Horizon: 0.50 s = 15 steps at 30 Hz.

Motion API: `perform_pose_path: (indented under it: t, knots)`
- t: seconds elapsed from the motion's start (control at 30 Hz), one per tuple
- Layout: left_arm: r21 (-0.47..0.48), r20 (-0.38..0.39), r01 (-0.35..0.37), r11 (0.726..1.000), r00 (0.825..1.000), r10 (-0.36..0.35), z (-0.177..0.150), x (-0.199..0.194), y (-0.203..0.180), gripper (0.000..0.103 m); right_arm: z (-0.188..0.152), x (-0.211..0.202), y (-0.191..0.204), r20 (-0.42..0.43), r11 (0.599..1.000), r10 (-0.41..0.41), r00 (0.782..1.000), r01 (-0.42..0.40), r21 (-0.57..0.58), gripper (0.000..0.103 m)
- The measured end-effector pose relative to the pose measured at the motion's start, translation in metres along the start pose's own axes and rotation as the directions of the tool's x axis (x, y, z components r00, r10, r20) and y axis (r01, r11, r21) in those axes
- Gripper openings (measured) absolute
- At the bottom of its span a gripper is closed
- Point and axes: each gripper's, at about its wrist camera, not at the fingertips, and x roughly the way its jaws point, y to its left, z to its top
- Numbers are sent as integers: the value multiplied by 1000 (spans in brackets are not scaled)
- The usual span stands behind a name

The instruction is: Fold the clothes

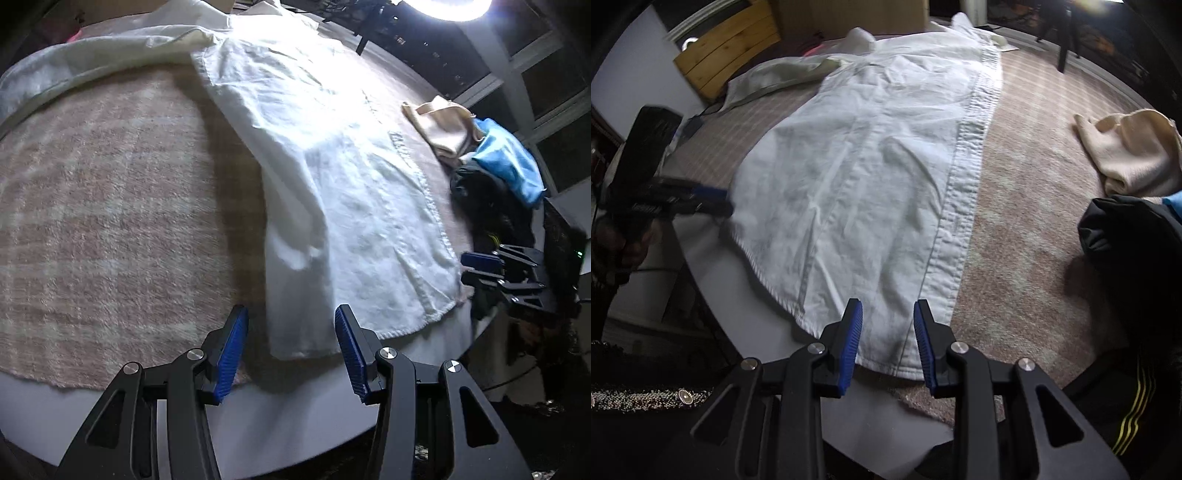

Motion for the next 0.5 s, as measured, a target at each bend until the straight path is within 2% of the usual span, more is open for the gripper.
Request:
perform_pose_path:
  t: [0.07, 0.1, 0.23, 0.33, 0.37, 0.4, 0.5]
  knots:
    - [15, -9, 19, 1000, 1000, -19, 3, 4, -4, 27, -1, 0, 0, 5, 1000, 1, 1000, -1, -9, 29]
    - [25, -17, 33, 999, 999, -33, 4, 5, -6, 5, -2, -1, -1, 11, 1000, -1, 1000, 1, -12, 29]
    - [36, -49, 168, 985, 985, -166, 13, -3, -19, 3, -4, -10, -6, 60, 1000, -14, 998, 14, -1, 29]
    - [6, -20, 299, 954, 954, -299, 31, -28, -23, 3, -7, -27, -2, 129, 999, -40, 991, 40, 1, 29]
    - [5, -8, 323, 946, 946, -323, 38, -35, -25, 3, -7, -35, 6, 162, 999, -29, 986, 33, -20, 29]
    - [4, 4, 346, 938, 938, -346, 45, -42, -27, 3, -6, -42, 15, 194, 999, -18, 981, 27, -43, 36]
    - [41, -2, 365, 930, 931, -365, 61, -50, -37, 3, -4, -63, 60, 312, 983, 13, 950, 44, -176, 58]
